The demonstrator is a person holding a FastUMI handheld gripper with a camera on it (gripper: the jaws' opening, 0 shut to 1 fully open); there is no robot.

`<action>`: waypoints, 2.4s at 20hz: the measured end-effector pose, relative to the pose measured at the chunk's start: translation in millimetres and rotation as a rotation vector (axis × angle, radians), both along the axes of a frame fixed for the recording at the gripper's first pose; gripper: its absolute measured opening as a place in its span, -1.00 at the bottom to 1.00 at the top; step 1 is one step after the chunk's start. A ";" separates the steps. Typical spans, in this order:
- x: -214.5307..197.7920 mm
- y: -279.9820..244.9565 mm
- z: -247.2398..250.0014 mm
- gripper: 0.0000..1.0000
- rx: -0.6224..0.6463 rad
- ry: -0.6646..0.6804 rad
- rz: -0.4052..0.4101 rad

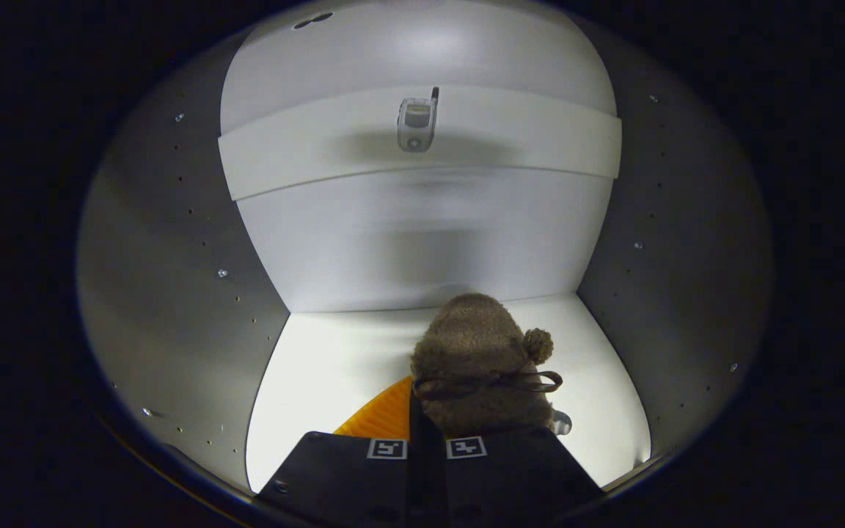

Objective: Open the shoe cabinet door, grab the shoes and put them into the shoe cabinet, then close the shoe cabinet door.

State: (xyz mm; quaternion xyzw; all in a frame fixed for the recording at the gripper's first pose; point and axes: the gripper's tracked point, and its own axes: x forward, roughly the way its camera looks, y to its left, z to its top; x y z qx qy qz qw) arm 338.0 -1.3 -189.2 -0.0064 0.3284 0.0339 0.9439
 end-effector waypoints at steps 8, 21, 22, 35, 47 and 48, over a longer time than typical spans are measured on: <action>-18.2 3.7 -5.7 -0.58 -0.085 0.003 0.010; -102.5 12.6 61.2 0.79 -0.060 -0.136 0.005; -113.1 12.2 70.9 0.80 -0.054 -0.158 0.005; -332.0 -19.4 221.5 0.96 0.045 -0.526 0.010; -516.1 -140.8 280.6 0.95 0.014 -0.648 0.032; -522.7 -156.7 286.1 0.95 0.018 -0.664 0.012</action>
